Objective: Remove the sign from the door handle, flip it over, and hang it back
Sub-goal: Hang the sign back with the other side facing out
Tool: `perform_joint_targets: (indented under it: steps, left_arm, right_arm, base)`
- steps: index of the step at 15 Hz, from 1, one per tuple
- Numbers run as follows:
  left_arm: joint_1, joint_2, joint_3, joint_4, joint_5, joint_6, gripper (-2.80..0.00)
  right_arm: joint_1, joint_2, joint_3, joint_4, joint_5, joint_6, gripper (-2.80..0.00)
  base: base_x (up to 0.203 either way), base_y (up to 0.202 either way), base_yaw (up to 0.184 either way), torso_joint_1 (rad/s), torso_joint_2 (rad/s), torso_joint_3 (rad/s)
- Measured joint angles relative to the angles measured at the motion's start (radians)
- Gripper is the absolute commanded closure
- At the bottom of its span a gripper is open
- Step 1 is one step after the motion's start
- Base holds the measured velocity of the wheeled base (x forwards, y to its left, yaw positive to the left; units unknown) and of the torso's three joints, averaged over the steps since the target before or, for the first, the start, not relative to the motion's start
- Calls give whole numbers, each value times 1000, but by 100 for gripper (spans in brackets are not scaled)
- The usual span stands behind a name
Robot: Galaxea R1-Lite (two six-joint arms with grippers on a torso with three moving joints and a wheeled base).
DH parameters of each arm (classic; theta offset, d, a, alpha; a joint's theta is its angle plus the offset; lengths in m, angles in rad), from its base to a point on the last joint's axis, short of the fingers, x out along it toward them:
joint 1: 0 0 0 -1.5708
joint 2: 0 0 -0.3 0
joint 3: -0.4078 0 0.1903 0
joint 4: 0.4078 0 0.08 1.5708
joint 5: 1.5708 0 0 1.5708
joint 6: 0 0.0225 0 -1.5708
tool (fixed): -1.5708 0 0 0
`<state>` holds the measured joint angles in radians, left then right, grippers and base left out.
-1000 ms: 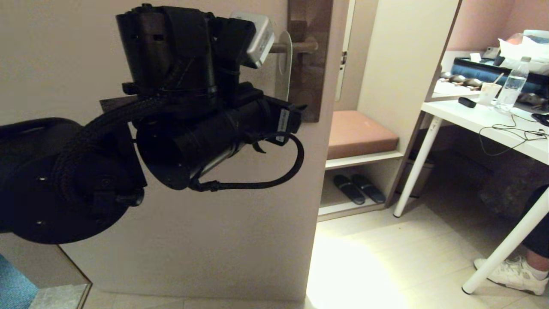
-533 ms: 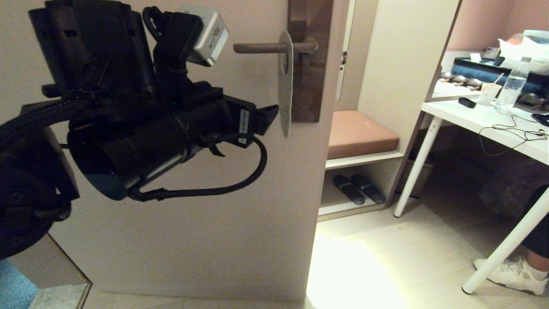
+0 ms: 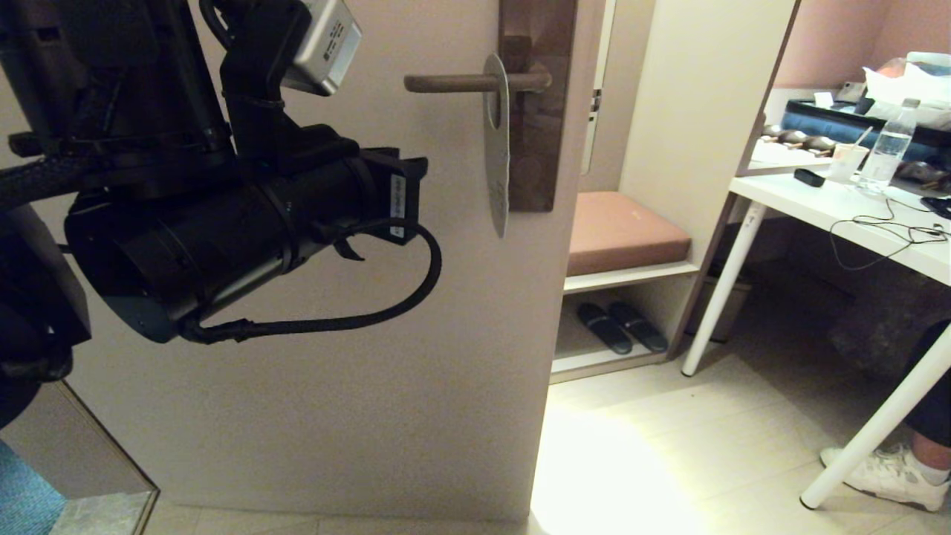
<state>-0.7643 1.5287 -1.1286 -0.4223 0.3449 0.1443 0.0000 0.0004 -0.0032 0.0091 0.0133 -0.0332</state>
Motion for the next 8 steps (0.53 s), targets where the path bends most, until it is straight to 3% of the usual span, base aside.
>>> perform_joint_targets:
  steps: [8]
  left_arm:
    - [-8,109,-111,-15,-21,4,0]
  right_arm:
    - [0,0,0,0,0,0,0]
  base:
    - [0,0,0,0,0,0]
